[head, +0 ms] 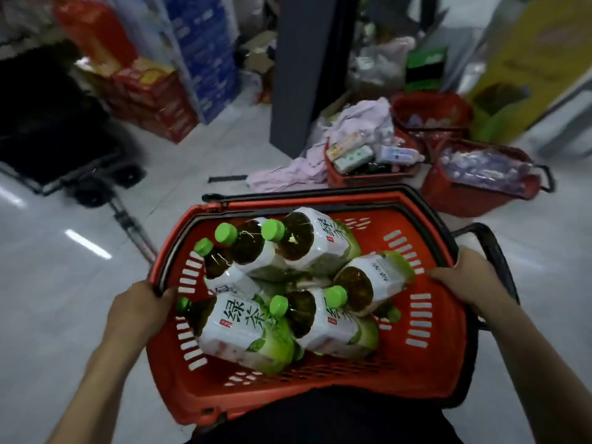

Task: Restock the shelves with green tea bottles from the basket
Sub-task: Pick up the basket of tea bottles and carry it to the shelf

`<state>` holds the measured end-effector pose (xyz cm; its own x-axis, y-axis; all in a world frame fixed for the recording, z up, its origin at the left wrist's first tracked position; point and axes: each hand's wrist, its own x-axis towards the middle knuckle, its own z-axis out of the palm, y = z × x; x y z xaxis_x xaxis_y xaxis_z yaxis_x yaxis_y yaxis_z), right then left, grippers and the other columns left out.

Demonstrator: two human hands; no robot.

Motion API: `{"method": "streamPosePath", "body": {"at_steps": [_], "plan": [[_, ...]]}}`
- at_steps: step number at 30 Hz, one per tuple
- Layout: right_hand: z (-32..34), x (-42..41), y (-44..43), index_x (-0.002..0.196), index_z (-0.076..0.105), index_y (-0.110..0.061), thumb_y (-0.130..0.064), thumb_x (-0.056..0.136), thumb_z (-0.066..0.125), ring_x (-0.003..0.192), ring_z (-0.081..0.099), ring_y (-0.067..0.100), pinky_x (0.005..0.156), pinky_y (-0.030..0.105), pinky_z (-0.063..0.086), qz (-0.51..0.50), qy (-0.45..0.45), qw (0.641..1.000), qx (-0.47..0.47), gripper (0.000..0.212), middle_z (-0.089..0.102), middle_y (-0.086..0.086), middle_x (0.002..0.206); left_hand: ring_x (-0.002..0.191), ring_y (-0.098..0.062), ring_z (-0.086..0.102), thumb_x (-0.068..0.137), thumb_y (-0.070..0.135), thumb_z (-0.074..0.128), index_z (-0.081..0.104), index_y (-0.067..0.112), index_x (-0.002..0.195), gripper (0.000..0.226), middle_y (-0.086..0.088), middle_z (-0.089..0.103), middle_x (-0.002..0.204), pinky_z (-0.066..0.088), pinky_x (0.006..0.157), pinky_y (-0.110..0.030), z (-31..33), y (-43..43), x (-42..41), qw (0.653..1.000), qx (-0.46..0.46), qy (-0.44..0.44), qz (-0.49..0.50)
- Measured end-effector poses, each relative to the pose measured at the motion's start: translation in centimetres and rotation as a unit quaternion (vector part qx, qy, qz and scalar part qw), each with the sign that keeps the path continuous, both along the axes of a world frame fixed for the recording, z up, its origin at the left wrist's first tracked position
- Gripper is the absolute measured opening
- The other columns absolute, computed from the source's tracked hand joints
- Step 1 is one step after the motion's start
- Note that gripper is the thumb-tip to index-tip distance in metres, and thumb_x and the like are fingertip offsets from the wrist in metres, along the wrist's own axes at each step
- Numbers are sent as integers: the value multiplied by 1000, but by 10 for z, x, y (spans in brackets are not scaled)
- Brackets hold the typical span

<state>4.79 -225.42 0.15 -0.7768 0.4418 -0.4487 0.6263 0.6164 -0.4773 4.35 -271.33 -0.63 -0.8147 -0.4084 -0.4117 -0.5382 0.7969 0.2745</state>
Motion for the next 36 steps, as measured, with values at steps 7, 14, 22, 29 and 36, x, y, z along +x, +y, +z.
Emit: {"method": "streamPosePath", "body": {"at_steps": [7, 14, 22, 29, 36], "plan": [[-3, 74, 89, 111, 64, -14, -24, 79, 74, 87, 67, 32, 84, 47, 56, -214, 20, 976, -18, 35, 70, 12, 98, 71, -24, 52, 98, 35, 51, 63, 0, 114, 40, -23, 67, 103, 40, 64, -33, 0, 147, -136, 970, -5, -24, -241], [-17, 99, 197, 97, 62, -12, -16, 81, 71, 76, 65, 31, 72, 36, 54, -377, 7, 926, 0, 19, 68, 13, 88, 74, -25, 55, 97, 31, 52, 65, 6, 109, 31, -17, 67, 97, 40, 67, -30, -7, 354, -241, 902, 0, 12, -432], [-17, 89, 327, 93, 65, -10, -13, 74, 74, 75, 65, 29, 72, 36, 54, -531, 3, 847, 6, 21, 70, 15, 87, 74, -32, 67, 89, 39, 55, 61, 6, 93, 34, -17, 68, 82, 57, 72, -41, -4, 592, -335, 820, 25, -10, -572], [-28, 52, 444, 116, 65, -15, -16, 76, 74, 87, 65, 29, 77, 34, 51, -619, 10, 785, -2, 41, 70, 15, 104, 87, -44, 62, 89, 23, 61, 63, -3, 91, 26, -34, 65, 95, 42, 70, -38, -15, 821, -401, 736, -18, 38, -675], [-9, 33, 534, 117, 64, -11, -10, 77, 73, 87, 63, 29, 76, 33, 49, -730, 26, 683, 26, 42, 69, 18, 108, 90, -47, 62, 91, 20, 60, 61, -8, 88, 28, -36, 63, 93, 46, 73, -42, -3, 1053, -425, 631, -6, 50, -774]]}}
